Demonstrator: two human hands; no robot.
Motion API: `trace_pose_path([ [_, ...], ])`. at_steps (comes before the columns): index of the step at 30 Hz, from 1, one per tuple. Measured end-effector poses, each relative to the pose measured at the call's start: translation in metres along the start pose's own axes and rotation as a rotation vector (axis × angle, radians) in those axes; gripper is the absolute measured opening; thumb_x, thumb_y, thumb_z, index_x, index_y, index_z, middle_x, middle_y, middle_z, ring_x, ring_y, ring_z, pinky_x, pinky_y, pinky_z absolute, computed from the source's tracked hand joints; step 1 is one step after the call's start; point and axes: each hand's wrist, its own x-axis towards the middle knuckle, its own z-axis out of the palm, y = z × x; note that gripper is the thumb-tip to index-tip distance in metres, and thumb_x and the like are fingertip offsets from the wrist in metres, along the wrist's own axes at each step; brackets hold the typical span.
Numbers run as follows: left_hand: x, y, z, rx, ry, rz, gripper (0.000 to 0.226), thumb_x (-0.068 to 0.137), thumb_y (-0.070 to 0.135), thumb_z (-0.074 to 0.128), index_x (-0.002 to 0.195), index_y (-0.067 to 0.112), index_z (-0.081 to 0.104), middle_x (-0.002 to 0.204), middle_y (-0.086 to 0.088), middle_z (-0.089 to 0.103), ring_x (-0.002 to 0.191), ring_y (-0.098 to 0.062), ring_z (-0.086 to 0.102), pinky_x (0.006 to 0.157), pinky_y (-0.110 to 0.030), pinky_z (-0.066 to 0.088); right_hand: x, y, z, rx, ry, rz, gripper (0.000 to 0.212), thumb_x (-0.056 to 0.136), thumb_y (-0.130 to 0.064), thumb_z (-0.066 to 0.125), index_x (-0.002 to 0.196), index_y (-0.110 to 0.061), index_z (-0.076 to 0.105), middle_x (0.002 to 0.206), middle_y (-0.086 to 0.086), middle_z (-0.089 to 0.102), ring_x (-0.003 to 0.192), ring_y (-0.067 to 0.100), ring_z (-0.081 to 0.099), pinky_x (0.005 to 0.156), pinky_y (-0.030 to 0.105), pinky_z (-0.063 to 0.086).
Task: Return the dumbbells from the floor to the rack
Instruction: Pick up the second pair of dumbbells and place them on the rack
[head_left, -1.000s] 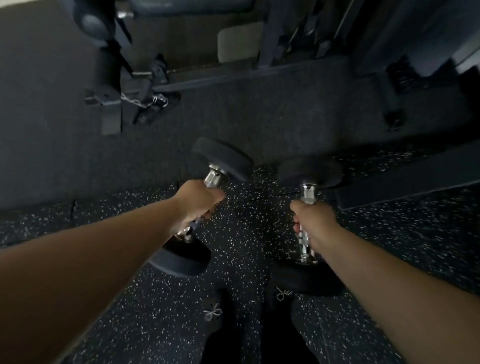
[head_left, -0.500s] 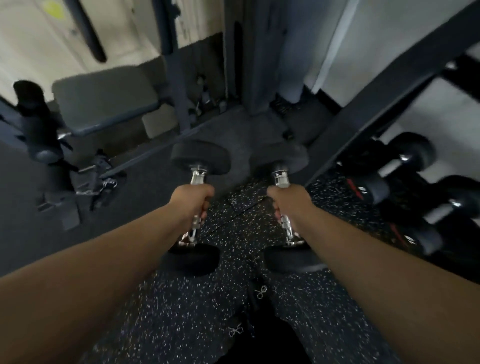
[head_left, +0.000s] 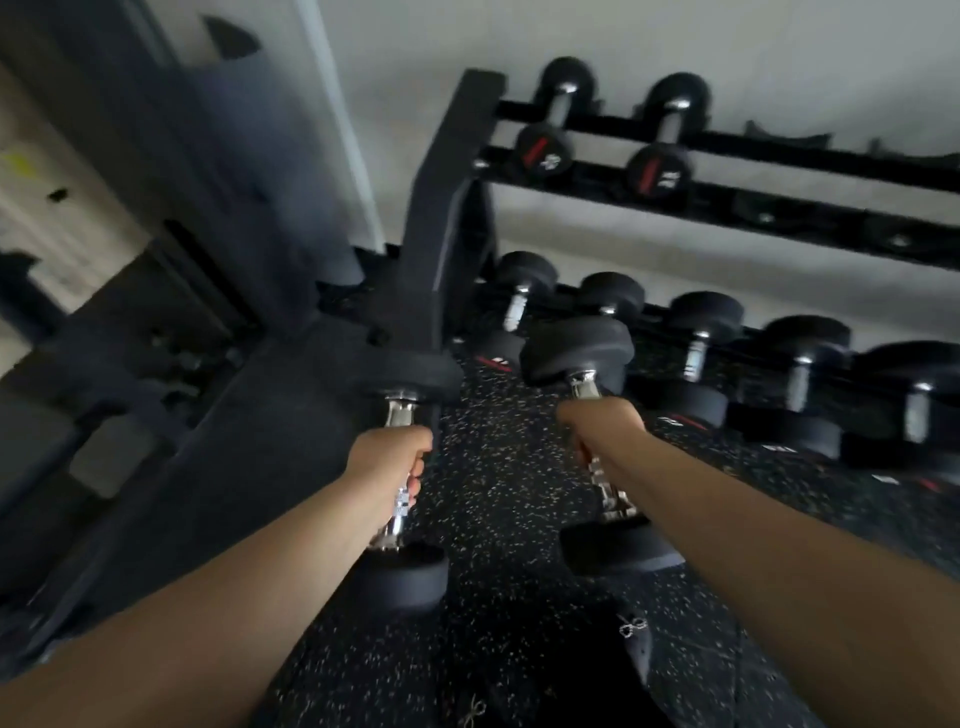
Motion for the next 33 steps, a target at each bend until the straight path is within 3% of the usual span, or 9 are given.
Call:
trace_pose_path([
  [5, -0.017, 0.026, 0.098, 0.101, -0.12, 0.047, 0.021, 0.072, 0.009, 0.058, 0.057, 0.013, 0.044, 0.04, -0.001, 0.04, 0.031, -0.016, 0.031, 0.038, -0.02, 0.026, 0.017, 0.033, -0.094, 0.109, 0.121, 0.077, 0.024, 0.071, -0.017, 0.06, 0.051, -0.007, 0.053, 0.035, 0.005, 0.048, 0.037, 0.022, 0.047, 0.05, 0.029, 0.043],
  [9, -0.034, 0.048, 0.184, 0.154, -0.192, 0.092, 0.018, 0.072, 0.008, 0.058, 0.059, 0.013, 0.046, 0.04, -0.001, 0.04, 0.031, -0.015, 0.031, 0.035, -0.019, 0.026, 0.036, 0.055, -0.172, 0.213, 0.173, 0.135, 0.024, 0.073, -0.018, 0.06, 0.053, -0.01, 0.05, 0.037, 0.004, 0.046, 0.031, 0.019, 0.041, 0.041, 0.023, 0.037],
  [17, -0.055, 0.098, 0.347, 0.263, -0.246, 0.138, 0.02, 0.072, 0.009, 0.057, 0.056, 0.012, 0.046, 0.045, -0.003, 0.041, 0.033, -0.017, 0.032, 0.038, -0.02, 0.027, 0.09, 0.069, -0.31, 0.264, 0.221, 0.107, 0.016, 0.066, -0.017, 0.058, 0.054, -0.01, 0.052, 0.039, 0.004, 0.048, 0.033, 0.02, 0.042, 0.046, 0.028, 0.04],
  [20, -0.055, 0.116, 0.386, 0.271, -0.256, 0.154, 0.022, 0.071, 0.009, 0.058, 0.054, 0.014, 0.044, 0.042, -0.002, 0.041, 0.03, -0.016, 0.032, 0.037, -0.019, 0.027, 0.107, 0.06, -0.341, 0.242, 0.234, 0.144, 0.013, 0.066, -0.019, 0.056, 0.058, -0.009, 0.053, 0.042, 0.006, 0.05, 0.032, 0.021, 0.042, 0.047, 0.029, 0.041],
  [24, -0.048, 0.144, 0.431, 0.254, -0.272, 0.149, 0.018, 0.071, 0.008, 0.057, 0.057, 0.014, 0.046, 0.042, -0.002, 0.041, 0.031, -0.016, 0.032, 0.039, -0.02, 0.027, 0.133, 0.045, -0.379, 0.274, 0.247, 0.18, 0.014, 0.07, -0.017, 0.059, 0.06, -0.009, 0.052, 0.027, 0.0, 0.044, 0.02, 0.015, 0.039, 0.034, 0.017, 0.039],
  [28, -0.029, 0.175, 0.463, 0.26, -0.29, 0.127, 0.016, 0.073, 0.009, 0.055, 0.061, 0.013, 0.045, 0.042, -0.002, 0.04, 0.032, -0.017, 0.032, 0.04, -0.021, 0.028, 0.165, 0.027, -0.403, 0.271, 0.257, 0.202, 0.014, 0.073, -0.019, 0.06, 0.067, -0.008, 0.054, 0.04, 0.004, 0.048, 0.022, 0.015, 0.04, 0.033, 0.016, 0.038],
  [33, 0.014, 0.22, 0.496, 0.273, -0.301, 0.139, 0.015, 0.073, 0.009, 0.055, 0.061, 0.012, 0.047, 0.044, -0.003, 0.041, 0.031, -0.018, 0.034, 0.04, -0.022, 0.031, 0.215, -0.007, -0.422, 0.267, 0.251, 0.221, 0.015, 0.073, -0.016, 0.059, 0.063, -0.008, 0.052, 0.041, 0.005, 0.048, 0.028, 0.018, 0.043, 0.037, 0.019, 0.039],
])
